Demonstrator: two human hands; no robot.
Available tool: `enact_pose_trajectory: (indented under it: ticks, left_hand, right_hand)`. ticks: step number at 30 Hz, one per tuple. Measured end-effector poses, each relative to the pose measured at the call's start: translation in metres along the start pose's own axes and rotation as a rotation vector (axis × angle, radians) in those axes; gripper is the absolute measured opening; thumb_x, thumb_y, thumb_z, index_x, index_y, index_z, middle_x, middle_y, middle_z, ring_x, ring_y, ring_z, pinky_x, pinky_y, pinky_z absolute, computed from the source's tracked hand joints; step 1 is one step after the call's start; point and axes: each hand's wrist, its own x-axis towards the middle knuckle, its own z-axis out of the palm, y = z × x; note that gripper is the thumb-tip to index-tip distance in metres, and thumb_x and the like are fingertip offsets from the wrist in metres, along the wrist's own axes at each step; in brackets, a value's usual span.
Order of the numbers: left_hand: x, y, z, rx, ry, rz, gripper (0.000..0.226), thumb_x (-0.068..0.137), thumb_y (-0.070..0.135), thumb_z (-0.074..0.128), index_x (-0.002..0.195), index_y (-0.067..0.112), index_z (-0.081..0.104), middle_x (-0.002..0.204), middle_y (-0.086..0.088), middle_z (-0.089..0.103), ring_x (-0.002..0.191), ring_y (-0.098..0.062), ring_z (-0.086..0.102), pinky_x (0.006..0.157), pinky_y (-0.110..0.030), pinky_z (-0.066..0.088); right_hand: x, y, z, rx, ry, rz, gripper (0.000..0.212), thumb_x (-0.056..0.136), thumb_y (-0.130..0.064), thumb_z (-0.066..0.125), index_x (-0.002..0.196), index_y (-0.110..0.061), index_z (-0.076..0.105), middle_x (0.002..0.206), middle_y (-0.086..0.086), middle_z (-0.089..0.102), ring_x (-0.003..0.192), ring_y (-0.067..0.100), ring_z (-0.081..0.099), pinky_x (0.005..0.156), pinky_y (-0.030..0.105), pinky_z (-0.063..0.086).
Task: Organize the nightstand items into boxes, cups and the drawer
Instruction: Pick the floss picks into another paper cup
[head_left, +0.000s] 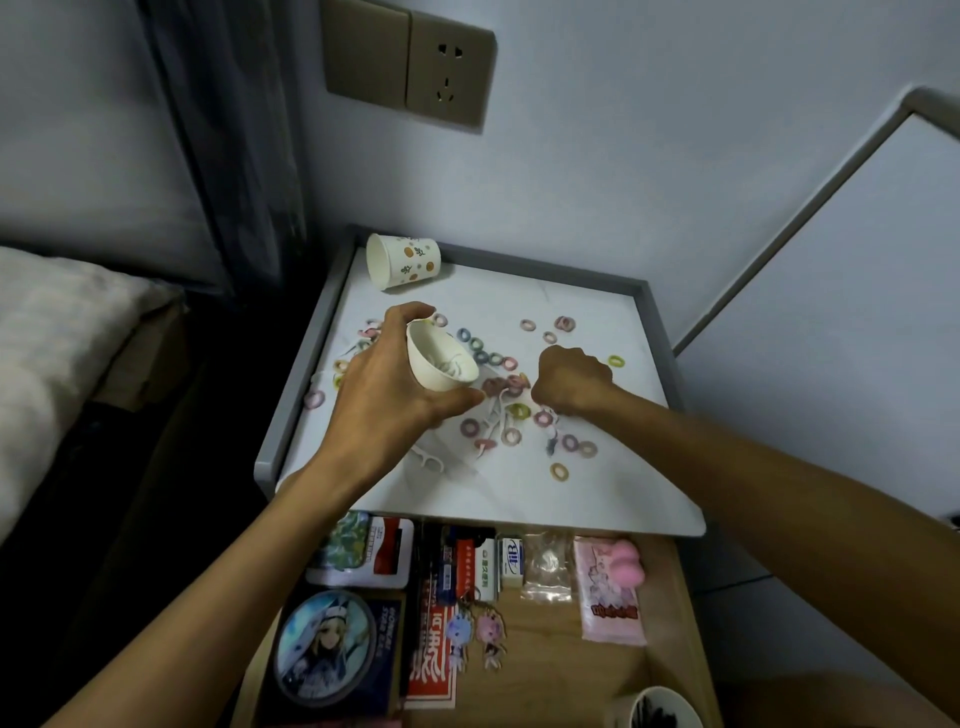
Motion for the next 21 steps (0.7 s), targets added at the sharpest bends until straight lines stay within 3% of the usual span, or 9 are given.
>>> enact_pose_trajectory:
  ticks: [3, 8, 13, 16, 19, 21]
  left_hand:
    - [-0.001, 0.001, 0.0, 0.005, -0.002, 0.001, 0.085, 0.065, 0.039, 0.09, 0.135, 0.031, 0.041, 0.119, 0.007, 0.059, 0.104, -0.021, 0.057, 0.081, -0.03, 0.045]
    - [-0.001, 0.001, -0.001, -0.008, -0.001, -0.002, 0.085, 0.065, 0.037, 0.09, 0.135, 0.031, 0.042, 0.119, 0.005, 0.061, 0.103, -0.022, 0.059, 0.081, -0.032, 0.047]
    - [-0.001, 0.001, -0.003, -0.017, -0.001, -0.004, 0.086, 0.065, 0.038, 0.09, 0.136, 0.03, 0.042, 0.119, 0.003, 0.061, 0.103, -0.024, 0.06, 0.085, -0.039, 0.053]
    - [0.0, 0.001, -0.002, -0.013, -0.005, -0.006, 0.085, 0.066, 0.038, 0.089, 0.136, 0.031, 0.041, 0.119, 0.005, 0.059, 0.103, -0.021, 0.058, 0.077, -0.029, 0.046]
    - [-0.001, 0.002, -0.002, -0.007, -0.012, -0.003, 0.085, 0.066, 0.039, 0.089, 0.136, 0.031, 0.041, 0.119, 0.006, 0.058, 0.103, -0.02, 0.057, 0.074, -0.026, 0.042]
    - [-0.001, 0.002, -0.002, -0.008, -0.016, -0.001, 0.086, 0.066, 0.039, 0.089, 0.137, 0.03, 0.041, 0.121, 0.006, 0.058, 0.104, -0.02, 0.057, 0.075, -0.025, 0.042]
  right_hand:
    - [0.001, 0.001, 0.002, -0.014, 0.004, -0.017, 0.013, 0.089, -0.013, 0.06, 0.078, -0.014, 0.053, 0.073, 0.001, 0.051, 0.073, 0.019, 0.055, 0.058, 0.025, 0.035]
    - [0.004, 0.003, 0.006, -0.053, 0.02, -0.045, 0.01, 0.092, -0.015, 0.059, 0.083, -0.014, 0.056, 0.077, 0.001, 0.053, 0.072, 0.018, 0.053, 0.067, 0.028, 0.038]
    - [0.01, 0.011, 0.0, 0.033, 0.018, -0.081, 0.026, 0.095, -0.026, 0.059, 0.077, -0.011, 0.05, 0.076, 0.004, 0.052, 0.073, 0.022, 0.054, 0.066, 0.03, 0.04]
    - [0.015, 0.017, -0.004, 0.121, 0.041, -0.097, 0.027, 0.093, -0.018, 0.057, 0.069, -0.012, 0.046, 0.071, 0.005, 0.053, 0.063, 0.018, 0.051, 0.058, 0.027, 0.04]
    - [0.018, 0.022, -0.009, 0.198, 0.108, -0.117, 0.007, 0.09, -0.011, 0.059, 0.09, -0.004, 0.06, 0.088, 0.012, 0.068, 0.072, 0.024, 0.062, 0.07, 0.034, 0.055]
    - [0.019, 0.027, -0.01, 0.23, 0.136, -0.12, 0.014, 0.09, -0.009, 0.06, 0.103, -0.003, 0.059, 0.096, 0.014, 0.07, 0.078, 0.026, 0.065, 0.078, 0.039, 0.058]
